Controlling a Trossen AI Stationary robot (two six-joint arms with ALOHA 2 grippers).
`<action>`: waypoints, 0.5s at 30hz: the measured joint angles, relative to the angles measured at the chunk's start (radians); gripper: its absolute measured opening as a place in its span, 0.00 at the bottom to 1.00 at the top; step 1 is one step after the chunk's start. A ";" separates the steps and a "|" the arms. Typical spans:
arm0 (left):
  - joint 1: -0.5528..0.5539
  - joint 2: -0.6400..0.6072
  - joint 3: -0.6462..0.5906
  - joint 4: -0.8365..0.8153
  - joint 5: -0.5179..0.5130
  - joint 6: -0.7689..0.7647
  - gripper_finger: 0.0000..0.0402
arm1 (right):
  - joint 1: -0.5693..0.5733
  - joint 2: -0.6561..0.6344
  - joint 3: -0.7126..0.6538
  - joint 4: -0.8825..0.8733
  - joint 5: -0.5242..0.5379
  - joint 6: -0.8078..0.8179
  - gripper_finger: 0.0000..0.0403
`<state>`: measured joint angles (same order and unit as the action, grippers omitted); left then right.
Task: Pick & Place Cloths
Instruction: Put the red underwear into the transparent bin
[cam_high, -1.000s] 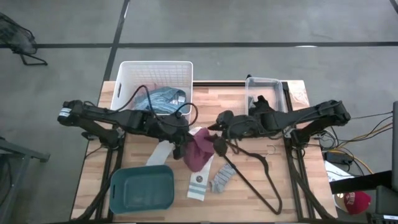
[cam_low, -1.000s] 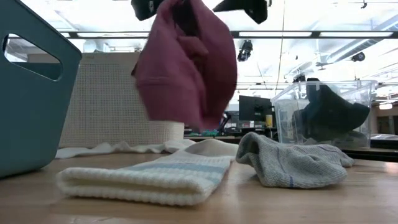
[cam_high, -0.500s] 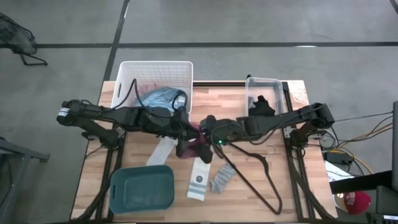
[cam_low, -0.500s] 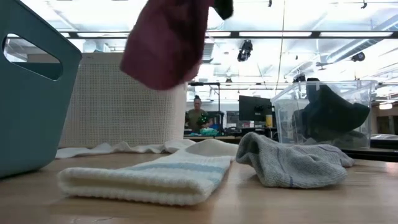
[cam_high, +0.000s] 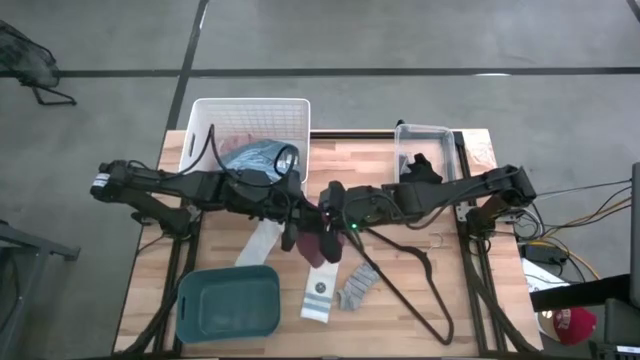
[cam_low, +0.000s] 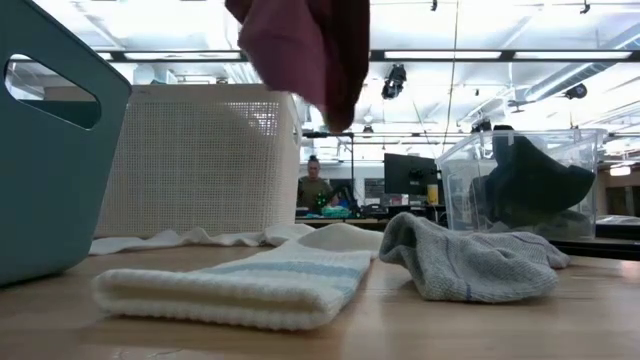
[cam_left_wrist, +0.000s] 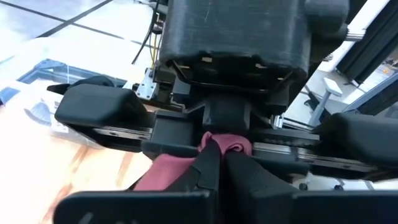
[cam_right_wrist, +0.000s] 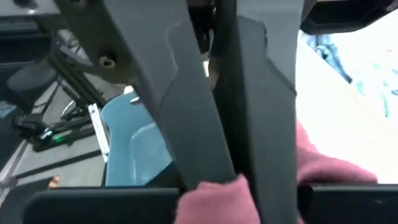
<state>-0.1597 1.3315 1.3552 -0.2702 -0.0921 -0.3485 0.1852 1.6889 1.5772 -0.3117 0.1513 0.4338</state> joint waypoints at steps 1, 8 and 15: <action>0.000 0.000 0.000 0.003 -0.001 0.000 0.03 | 0.000 -0.003 0.000 -0.010 -0.012 0.001 0.09; 0.001 0.004 -0.001 0.040 0.003 -0.001 0.03 | -0.001 -0.020 0.005 -0.118 -0.021 0.022 0.09; 0.003 -0.001 0.002 -0.021 0.045 -0.065 0.04 | -0.022 -0.030 0.017 -0.290 -0.028 0.030 0.08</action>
<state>-0.1567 1.3301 1.3573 -0.2912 -0.0469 -0.4138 0.1630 1.6592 1.5943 -0.6017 0.1230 0.4638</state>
